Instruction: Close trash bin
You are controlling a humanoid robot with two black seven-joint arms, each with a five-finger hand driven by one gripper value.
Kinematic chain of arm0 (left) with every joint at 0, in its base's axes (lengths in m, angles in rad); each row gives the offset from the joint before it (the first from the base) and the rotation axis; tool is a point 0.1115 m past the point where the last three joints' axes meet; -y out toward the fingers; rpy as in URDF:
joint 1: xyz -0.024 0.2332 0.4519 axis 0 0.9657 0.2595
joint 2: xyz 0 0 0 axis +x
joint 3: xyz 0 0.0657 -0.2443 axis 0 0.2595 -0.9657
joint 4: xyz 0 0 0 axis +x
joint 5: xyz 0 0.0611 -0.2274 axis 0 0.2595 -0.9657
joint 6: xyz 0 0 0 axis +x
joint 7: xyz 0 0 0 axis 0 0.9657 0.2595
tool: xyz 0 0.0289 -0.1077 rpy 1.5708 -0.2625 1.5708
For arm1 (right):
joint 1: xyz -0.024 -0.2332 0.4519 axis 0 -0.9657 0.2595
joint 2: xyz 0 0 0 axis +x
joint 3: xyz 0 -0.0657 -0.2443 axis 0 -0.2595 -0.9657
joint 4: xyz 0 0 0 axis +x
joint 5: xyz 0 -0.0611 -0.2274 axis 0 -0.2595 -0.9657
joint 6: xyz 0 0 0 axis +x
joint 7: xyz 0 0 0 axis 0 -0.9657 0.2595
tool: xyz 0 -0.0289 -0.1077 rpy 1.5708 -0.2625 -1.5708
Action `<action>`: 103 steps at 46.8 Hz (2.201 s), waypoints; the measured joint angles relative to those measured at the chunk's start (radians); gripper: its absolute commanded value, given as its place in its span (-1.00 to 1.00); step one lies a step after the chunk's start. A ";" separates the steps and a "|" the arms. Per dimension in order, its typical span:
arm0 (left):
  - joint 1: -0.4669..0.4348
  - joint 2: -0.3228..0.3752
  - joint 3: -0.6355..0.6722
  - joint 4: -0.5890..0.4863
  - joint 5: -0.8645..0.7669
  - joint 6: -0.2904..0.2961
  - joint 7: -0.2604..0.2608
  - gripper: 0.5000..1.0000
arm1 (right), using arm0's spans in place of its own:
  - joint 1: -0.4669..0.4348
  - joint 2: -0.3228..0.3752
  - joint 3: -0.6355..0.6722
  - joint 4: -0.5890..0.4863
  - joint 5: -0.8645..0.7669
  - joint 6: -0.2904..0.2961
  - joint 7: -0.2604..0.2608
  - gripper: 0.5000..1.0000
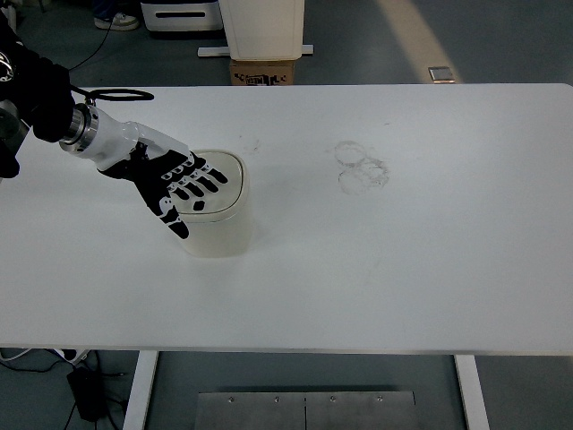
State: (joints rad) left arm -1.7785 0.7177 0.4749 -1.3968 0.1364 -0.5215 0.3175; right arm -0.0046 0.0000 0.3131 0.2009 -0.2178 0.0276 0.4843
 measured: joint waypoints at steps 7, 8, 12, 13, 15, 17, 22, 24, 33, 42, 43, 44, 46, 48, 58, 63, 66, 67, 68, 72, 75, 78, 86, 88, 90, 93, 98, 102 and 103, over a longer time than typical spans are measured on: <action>-0.004 0.000 -0.002 0.003 0.000 0.000 0.000 1.00 | 0.000 0.000 0.000 0.000 0.000 0.000 0.001 0.97; -0.005 0.001 -0.003 0.004 0.000 -0.001 0.000 1.00 | 0.000 0.000 0.000 0.000 0.000 0.000 0.001 0.97; -0.013 0.008 -0.007 0.008 -0.002 -0.001 0.001 1.00 | 0.000 0.000 0.000 0.000 0.000 0.000 0.001 0.97; -0.014 0.010 -0.009 0.009 -0.002 -0.001 0.001 1.00 | 0.000 0.000 0.000 0.000 0.000 0.000 0.001 0.97; -0.019 0.011 -0.017 0.013 -0.004 -0.001 0.001 1.00 | 0.000 0.000 0.000 0.000 0.000 0.000 0.001 0.97; -0.024 0.011 -0.023 0.018 -0.004 -0.001 0.001 1.00 | 0.000 0.000 0.000 0.000 0.000 0.000 0.001 0.97; -0.028 0.012 -0.025 0.034 -0.009 -0.002 0.000 1.00 | 0.000 0.000 0.000 0.000 0.000 0.000 0.001 0.97; -0.028 0.012 -0.027 0.041 -0.010 -0.002 -0.001 1.00 | 0.000 0.000 0.000 0.000 0.000 0.000 0.001 0.97; 0.006 0.022 -0.094 0.133 -0.020 0.001 -0.018 1.00 | 0.000 0.000 0.000 0.000 0.000 0.000 0.001 0.97; 0.127 0.026 -0.226 0.229 -0.043 0.003 -0.052 1.00 | 0.000 0.000 0.000 0.000 0.000 0.000 0.001 0.97; 0.141 0.026 -0.250 0.242 -0.044 0.003 -0.052 1.00 | 0.000 0.000 0.000 0.000 0.000 0.000 0.001 0.97; 0.151 0.027 -0.275 0.255 -0.047 0.003 -0.052 1.00 | 0.000 0.000 0.000 0.000 0.000 0.000 0.001 0.97; 0.178 0.026 -0.306 0.289 -0.049 0.003 -0.053 1.00 | 0.000 0.000 0.000 0.000 0.000 0.000 0.002 0.97; 0.205 0.026 -0.333 0.323 -0.051 0.001 -0.053 1.00 | 0.000 0.000 0.000 0.000 0.000 0.000 0.002 0.97; 0.302 0.022 -0.501 0.413 -0.048 0.003 -0.114 1.00 | 0.000 0.000 0.000 0.000 0.000 0.000 0.002 0.97; 0.333 0.023 -0.567 0.430 -0.051 0.003 -0.152 1.00 | 0.000 0.000 0.001 0.000 0.000 0.000 0.002 0.97; 0.353 0.023 -0.605 0.445 -0.058 0.003 -0.187 1.00 | 0.000 0.000 0.001 0.000 0.000 0.000 0.002 0.97; 0.362 0.024 -0.621 0.452 -0.064 0.003 -0.201 1.00 | 0.000 0.000 0.001 0.000 0.000 0.000 0.002 0.97; 0.369 0.024 -0.636 0.457 -0.073 0.003 -0.216 1.00 | -0.001 0.000 0.001 0.000 0.000 0.000 0.002 0.97; 0.415 0.024 -0.697 0.494 -0.120 0.003 -0.268 1.00 | -0.001 0.000 0.001 0.000 0.000 0.000 0.002 0.97; 0.451 0.024 -0.738 0.519 -0.158 0.003 -0.293 1.00 | -0.003 0.000 0.002 0.000 0.000 0.000 0.002 0.97; 0.486 0.024 -0.765 0.541 -0.189 0.003 -0.301 1.00 | -0.003 0.000 0.002 0.000 0.000 0.000 0.002 0.97; 0.614 0.026 -0.843 0.588 -0.270 0.013 -0.337 1.00 | -0.003 0.000 0.001 0.000 0.000 0.000 0.002 0.97; 0.644 0.028 -0.859 0.601 -0.286 0.021 -0.348 1.00 | -0.003 0.000 0.002 0.000 0.001 0.000 0.002 0.97; 0.675 0.031 -0.879 0.614 -0.301 0.027 -0.361 1.00 | -0.003 0.000 0.001 0.000 0.001 0.000 0.002 0.97; 0.735 0.033 -0.914 0.626 -0.321 0.030 -0.389 1.00 | -0.004 0.000 0.001 0.000 0.001 0.000 0.002 0.97; 0.808 0.033 -0.964 0.628 -0.335 0.033 -0.425 1.00 | -0.004 0.000 0.001 0.000 0.002 0.000 0.002 0.97; 0.865 0.032 -1.006 0.634 -0.340 0.033 -0.452 1.00 | -0.005 0.000 0.001 0.000 0.001 0.000 0.002 0.97; 0.884 0.031 -1.014 0.636 -0.340 0.034 -0.458 1.00 | -0.005 0.000 0.002 0.000 0.001 0.000 0.002 0.97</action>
State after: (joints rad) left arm -0.8944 0.7489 -0.5392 -0.7608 -0.2040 -0.4878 -0.1408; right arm -0.0093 0.0000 0.3146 0.2010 -0.2163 0.0277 0.4862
